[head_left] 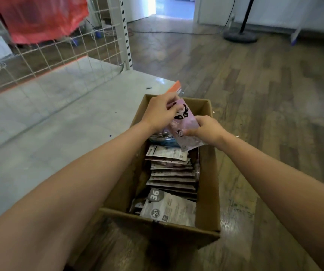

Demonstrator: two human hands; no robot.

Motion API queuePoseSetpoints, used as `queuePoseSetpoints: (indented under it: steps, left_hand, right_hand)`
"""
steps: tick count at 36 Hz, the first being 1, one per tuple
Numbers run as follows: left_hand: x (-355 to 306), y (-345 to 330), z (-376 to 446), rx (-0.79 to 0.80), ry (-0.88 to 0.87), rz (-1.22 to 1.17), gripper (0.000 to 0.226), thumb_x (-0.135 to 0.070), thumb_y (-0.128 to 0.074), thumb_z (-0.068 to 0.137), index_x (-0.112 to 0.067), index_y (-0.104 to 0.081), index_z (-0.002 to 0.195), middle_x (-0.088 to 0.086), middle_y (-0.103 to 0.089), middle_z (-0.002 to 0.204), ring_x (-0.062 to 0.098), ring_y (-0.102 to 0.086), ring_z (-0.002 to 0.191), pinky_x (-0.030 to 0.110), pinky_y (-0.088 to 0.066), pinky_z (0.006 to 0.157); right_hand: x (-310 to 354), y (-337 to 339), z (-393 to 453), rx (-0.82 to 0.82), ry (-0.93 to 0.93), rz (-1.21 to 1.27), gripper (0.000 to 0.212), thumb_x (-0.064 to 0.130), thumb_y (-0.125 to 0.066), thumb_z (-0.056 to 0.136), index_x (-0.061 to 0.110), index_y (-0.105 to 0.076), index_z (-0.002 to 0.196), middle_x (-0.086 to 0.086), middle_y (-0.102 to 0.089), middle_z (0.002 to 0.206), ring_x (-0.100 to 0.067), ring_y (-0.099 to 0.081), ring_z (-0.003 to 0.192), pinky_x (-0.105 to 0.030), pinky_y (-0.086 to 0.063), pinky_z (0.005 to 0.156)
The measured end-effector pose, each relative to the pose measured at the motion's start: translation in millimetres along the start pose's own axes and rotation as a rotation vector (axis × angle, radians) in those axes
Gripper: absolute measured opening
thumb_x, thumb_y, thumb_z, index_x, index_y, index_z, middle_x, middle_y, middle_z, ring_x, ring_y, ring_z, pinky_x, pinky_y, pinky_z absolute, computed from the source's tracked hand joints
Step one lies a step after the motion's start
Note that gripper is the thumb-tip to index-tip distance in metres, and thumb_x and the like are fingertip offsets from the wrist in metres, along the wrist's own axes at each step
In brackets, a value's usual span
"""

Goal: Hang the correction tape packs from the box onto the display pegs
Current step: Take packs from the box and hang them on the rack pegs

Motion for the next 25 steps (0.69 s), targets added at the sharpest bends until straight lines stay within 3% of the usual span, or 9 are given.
queuePoseSetpoints:
  steps: [4,8,10,14,17,25]
  left_hand:
    - [18.3,5.2,-2.3,-0.031,0.096,0.140,0.013,-0.025,-0.064,0.091,-0.017,-0.056,0.085,-0.014,-0.055,0.076,-0.003,-0.050,0.069,0.006,-0.035,0.061]
    - [54.1,6.5,-5.8,-0.006,0.311,0.306,0.014,-0.020,-0.061,0.092,-0.012,-0.058,0.102,0.005,-0.063,0.103,0.018,-0.056,0.091,0.029,-0.044,0.078]
    - [67.1,2.5,-10.3,0.095,0.374,0.399,0.018,-0.019,-0.061,0.091,-0.010,-0.059,0.106,0.010,-0.064,0.108,0.024,-0.058,0.097,0.033,-0.048,0.083]
    - [78.7,-19.0,-21.7,0.417,0.307,0.654,0.017,-0.018,-0.056,0.092,-0.014,-0.060,0.109,0.008,-0.063,0.111,0.026,-0.060,0.099,0.037,-0.051,0.083]
    - [89.1,-41.2,-29.1,0.615,0.200,0.810,0.021,-0.018,-0.052,0.093,-0.014,-0.058,0.113,0.009,-0.060,0.116,0.027,-0.059,0.102,0.034,-0.048,0.076]
    - [120.5,-87.2,-37.5,0.856,0.174,0.974,0.033,-0.021,-0.054,0.094,-0.012,-0.054,0.126,0.010,-0.056,0.129,0.027,-0.057,0.115,0.036,-0.048,0.091]
  right_hand:
    - [10.5,5.8,-8.3,-0.065,0.007,-0.002,0.032,0.020,-0.064,0.091,0.003,-0.060,0.118,-0.013,-0.065,0.115,-0.029,-0.060,0.105,-0.041,-0.049,0.092]
    - [14.0,12.9,-9.9,-0.183,0.026,-0.005,0.024,0.014,-0.056,0.095,0.000,-0.060,0.114,-0.014,-0.064,0.113,-0.029,-0.060,0.101,-0.036,-0.048,0.083]
    - [10.6,12.9,-6.6,-0.230,0.026,-0.011,0.025,0.017,-0.055,0.095,0.004,-0.059,0.115,-0.010,-0.064,0.111,-0.025,-0.058,0.096,-0.031,-0.046,0.074]
    - [-4.8,7.1,4.1,-0.244,0.012,-0.102,0.034,0.030,-0.059,0.092,0.008,-0.058,0.118,-0.009,-0.065,0.119,-0.028,-0.060,0.104,-0.039,-0.049,0.087]
    - [-15.0,2.2,9.6,-0.237,0.022,-0.141,0.034,0.033,-0.058,0.093,0.012,-0.059,0.120,-0.007,-0.066,0.119,-0.026,-0.062,0.102,-0.039,-0.050,0.087]
    - [-30.5,-8.5,20.7,-0.232,0.015,-0.113,0.034,0.037,-0.058,0.093,0.014,-0.058,0.117,-0.006,-0.068,0.113,-0.025,-0.063,0.101,-0.047,-0.044,0.100]
Point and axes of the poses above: each hand's wrist, its own z-axis towards the middle knuckle, its own y-axis out of the back of the hand, x = y × z, the point moved 4 cm from there along z, towards the middle knuckle
